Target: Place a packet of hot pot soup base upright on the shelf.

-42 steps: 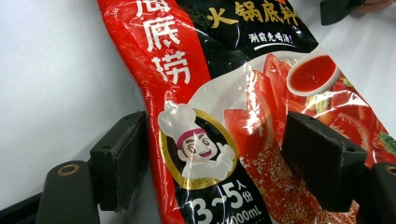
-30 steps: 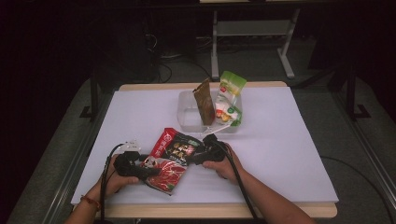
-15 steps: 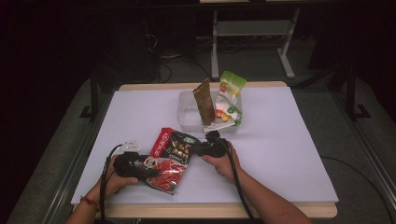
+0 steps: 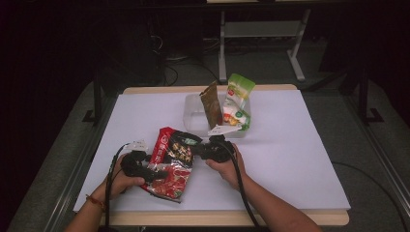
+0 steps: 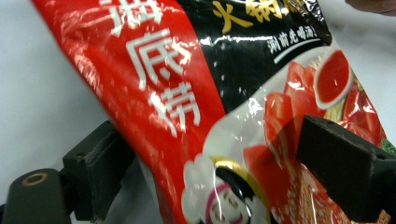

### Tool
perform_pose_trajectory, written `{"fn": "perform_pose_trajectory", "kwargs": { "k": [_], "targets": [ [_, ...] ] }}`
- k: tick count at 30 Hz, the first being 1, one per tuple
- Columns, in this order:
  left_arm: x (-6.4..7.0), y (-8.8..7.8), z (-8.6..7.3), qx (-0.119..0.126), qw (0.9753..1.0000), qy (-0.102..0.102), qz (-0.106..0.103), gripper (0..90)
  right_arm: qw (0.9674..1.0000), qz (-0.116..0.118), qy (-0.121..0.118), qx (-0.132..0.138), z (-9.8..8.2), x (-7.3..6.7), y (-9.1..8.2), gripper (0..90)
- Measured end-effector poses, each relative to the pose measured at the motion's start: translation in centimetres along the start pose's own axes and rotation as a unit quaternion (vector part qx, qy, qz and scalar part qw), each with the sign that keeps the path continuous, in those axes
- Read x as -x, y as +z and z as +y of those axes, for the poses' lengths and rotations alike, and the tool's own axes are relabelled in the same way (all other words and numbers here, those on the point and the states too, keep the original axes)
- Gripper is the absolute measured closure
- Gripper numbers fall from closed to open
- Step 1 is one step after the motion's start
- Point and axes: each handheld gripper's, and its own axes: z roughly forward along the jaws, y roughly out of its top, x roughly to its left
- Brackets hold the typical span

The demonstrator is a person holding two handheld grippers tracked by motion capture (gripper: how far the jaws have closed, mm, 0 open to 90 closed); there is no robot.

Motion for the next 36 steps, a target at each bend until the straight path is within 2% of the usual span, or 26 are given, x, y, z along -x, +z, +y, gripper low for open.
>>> {"fn": "perform_pose_trajectory", "kwargs": {
  "k": [2, 3, 6, 9, 13, 18, 22, 25, 27, 30, 34, 36],
  "targets": [
    [0.0, -0.2, 0.3, -0.005, 0.9999, 0.012, 0.003, 11.4, 1.0, 0.002, -0.006, 0.005, 0.1, -0.2, -0.2, 75.2],
    [0.0, -0.2, 0.5, -0.007, 0.9999, 0.011, 0.003, 11.5, 0.9999, 0.005, -0.009, 0.007, 0.2, -0.3, -0.3, 75.1],
    [-0.1, -0.2, 0.8, 0.005, 1.0, 0.005, 0.001, 12.4, 0.9995, 0.007, -0.027, 0.017, 0.5, -0.8, -0.6, 75.6],
    [-0.1, -0.6, 1.2, 0.016, 0.9998, 0.01, 0.004, 14.4, 0.9988, 0.007, -0.044, 0.02, 0.7, -1.2, -0.9, 76.1],
    [-0.4, -1.4, 1.4, 0.035, 0.9994, 0.004, 0.001, 23.9, 0.998, 0.011, -0.055, 0.03, 1.2, -1.5, -1.3, 77.7],
    [-0.7, -2.4, 1.4, 0.072, 0.9974, 0.001, 0.003, 40.4, 0.9965, 0.012, -0.069, 0.045, 2.0, -1.8, -1.9, 80.2],
    [-0.7, -2.8, 1.5, 0.087, 0.9962, 0.003, 0.001, 46.6, 0.995, 0.01, -0.083, 0.055, 2.6, -2.2, -2.2, 82.2],
    [-0.8, -2.6, 1.8, 0.088, 0.9961, -0.008, -0.004, 44.5, 0.9936, 0.011, -0.096, 0.06, 2.9, -2.6, -2.4, 82.9],
    [-0.7, -2.3, 2.1, 0.091, 0.9957, -0.003, -0.012, 39.8, 0.9919, 0.017, -0.105, 0.068, 3.0, -3.0, -2.5, 83.7],
    [-0.9, -2.1, 2.4, 0.09, 0.9957, -0.004, -0.02, 37.7, 0.9906, 0.01, -0.119, 0.067, 3.1, -3.5, -2.6, 83.6],
    [-1.0, -1.8, 2.6, 0.089, 0.9957, -0.012, -0.024, 37.3, 0.9922, 0.017, -0.105, 0.065, 3.0, -3.0, -2.7, 83.5],
    [-1.0, -1.7, 2.7, 0.091, 0.9953, -0.015, -0.03, 36.7, 0.9918, 0.022, -0.106, 0.069, 2.9, -2.9, -2.7, 83.4]
  ]
}}
